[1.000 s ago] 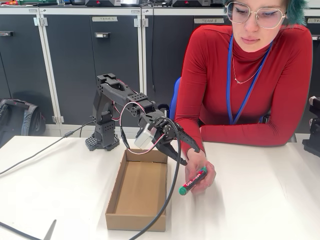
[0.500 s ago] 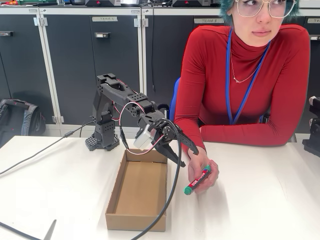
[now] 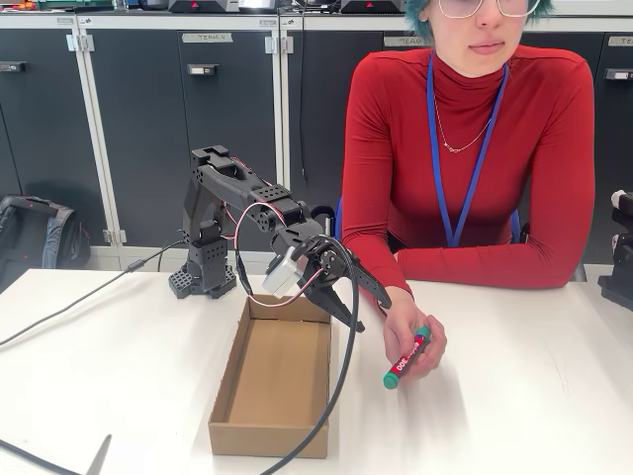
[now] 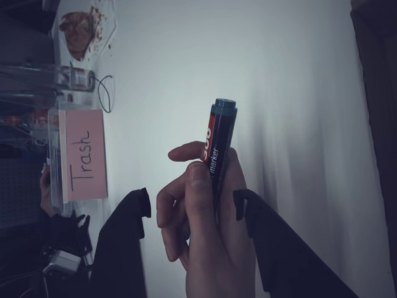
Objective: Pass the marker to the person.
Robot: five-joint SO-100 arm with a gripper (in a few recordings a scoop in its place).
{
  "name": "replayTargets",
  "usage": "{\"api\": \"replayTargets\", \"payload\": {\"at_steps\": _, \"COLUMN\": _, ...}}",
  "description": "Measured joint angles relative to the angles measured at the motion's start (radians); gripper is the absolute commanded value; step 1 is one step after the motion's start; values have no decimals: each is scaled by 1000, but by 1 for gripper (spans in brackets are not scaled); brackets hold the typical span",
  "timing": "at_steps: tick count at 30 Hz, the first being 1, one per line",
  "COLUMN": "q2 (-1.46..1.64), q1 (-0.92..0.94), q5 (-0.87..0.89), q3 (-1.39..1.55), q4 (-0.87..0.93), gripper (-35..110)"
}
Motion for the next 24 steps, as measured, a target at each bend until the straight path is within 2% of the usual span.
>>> {"api": "replayTargets", "payload": {"at_steps": 24, "q2": 0, "q1": 0, "q5": -15, "q3": 0, "q4": 23, "gripper": 30}}
